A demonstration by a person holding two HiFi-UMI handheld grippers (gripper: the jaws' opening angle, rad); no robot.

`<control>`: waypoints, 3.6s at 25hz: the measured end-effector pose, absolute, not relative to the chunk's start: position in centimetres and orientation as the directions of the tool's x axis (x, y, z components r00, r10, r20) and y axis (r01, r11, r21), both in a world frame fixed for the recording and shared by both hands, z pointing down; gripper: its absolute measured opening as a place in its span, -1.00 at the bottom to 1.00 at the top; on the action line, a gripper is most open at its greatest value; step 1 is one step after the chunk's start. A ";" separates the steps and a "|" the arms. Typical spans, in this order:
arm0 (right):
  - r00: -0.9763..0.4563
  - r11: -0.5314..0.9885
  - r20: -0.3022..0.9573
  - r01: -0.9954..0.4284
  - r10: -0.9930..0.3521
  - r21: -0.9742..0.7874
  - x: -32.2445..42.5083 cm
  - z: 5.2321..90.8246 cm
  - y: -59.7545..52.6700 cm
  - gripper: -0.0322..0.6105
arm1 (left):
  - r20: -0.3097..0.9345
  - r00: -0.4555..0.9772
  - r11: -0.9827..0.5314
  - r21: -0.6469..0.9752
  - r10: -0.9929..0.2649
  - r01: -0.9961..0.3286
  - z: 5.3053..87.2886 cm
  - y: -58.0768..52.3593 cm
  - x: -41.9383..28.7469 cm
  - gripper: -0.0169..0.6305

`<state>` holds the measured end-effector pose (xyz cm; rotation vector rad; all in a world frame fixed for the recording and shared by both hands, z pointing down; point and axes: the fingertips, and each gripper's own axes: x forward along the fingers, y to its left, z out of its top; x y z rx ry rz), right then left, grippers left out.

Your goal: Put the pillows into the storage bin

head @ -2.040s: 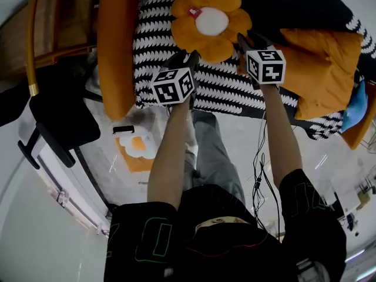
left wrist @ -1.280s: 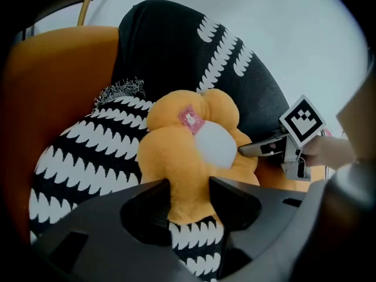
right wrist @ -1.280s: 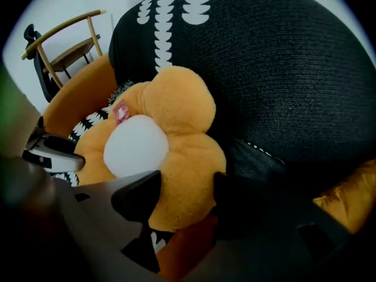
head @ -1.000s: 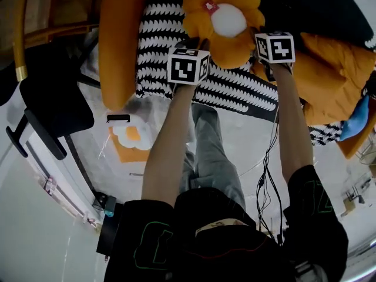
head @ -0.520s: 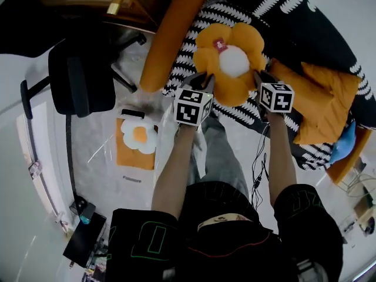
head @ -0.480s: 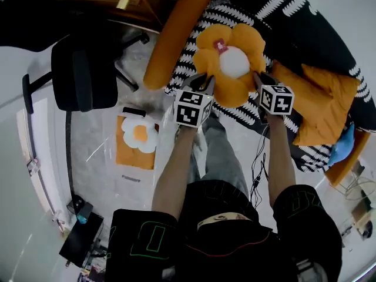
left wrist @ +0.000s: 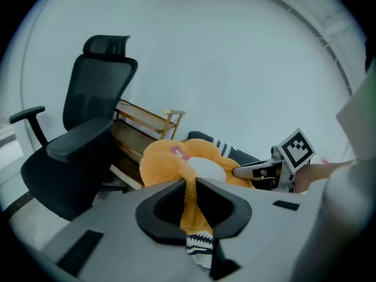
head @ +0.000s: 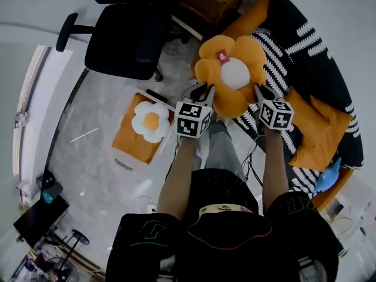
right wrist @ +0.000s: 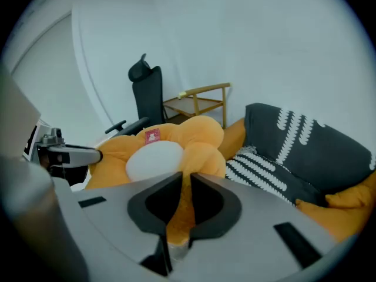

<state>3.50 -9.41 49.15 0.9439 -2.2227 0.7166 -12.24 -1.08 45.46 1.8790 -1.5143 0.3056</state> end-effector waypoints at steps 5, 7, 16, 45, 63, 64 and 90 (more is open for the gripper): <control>-0.628 0.715 0.670 -0.669 -0.396 -0.204 -3.9 44.3 -5.2 -0.77 | 0.519 0.171 0.032 0.359 -0.838 -0.933 41.4 5.4 -18.4 -0.81; -0.651 0.762 0.665 -0.620 -0.366 -0.187 -6.9 42.7 -3.0 -0.78 | 0.498 0.118 0.083 0.362 -0.859 -0.928 40.3 8.5 -20.7 -0.81; -0.722 0.921 0.660 -0.372 -0.206 -0.118 -20.3 37.7 9.2 -0.78 | 0.430 -0.085 0.270 0.390 -0.899 -0.880 36.8 23.9 -30.9 -0.80; -0.732 0.969 0.661 -0.002 0.167 -0.247 -32.5 42.4 28.5 -0.44 | 0.539 -0.506 0.736 0.421 -0.673 -0.530 43.8 51.1 -38.9 -0.40; -0.907 0.951 0.416 -0.184 -0.066 -0.250 -29.3 31.8 22.4 -0.89 | 0.277 -0.298 0.380 0.316 -0.913 -0.870 30.5 35.2 -38.8 -0.96; -0.910 0.946 0.405 -0.209 -0.095 -0.248 -28.7 31.4 21.5 -0.89 | 0.263 -0.273 0.347 0.303 -0.926 -0.887 29.9 34.0 -38.5 -0.96; -0.483 0.488 0.081 -0.870 -0.872 0.063 3.7 12.7 4.4 -0.89 | 0.007 0.315 -0.312 0.114 -0.949 -0.943 12.8 8.2 -13.1 -0.96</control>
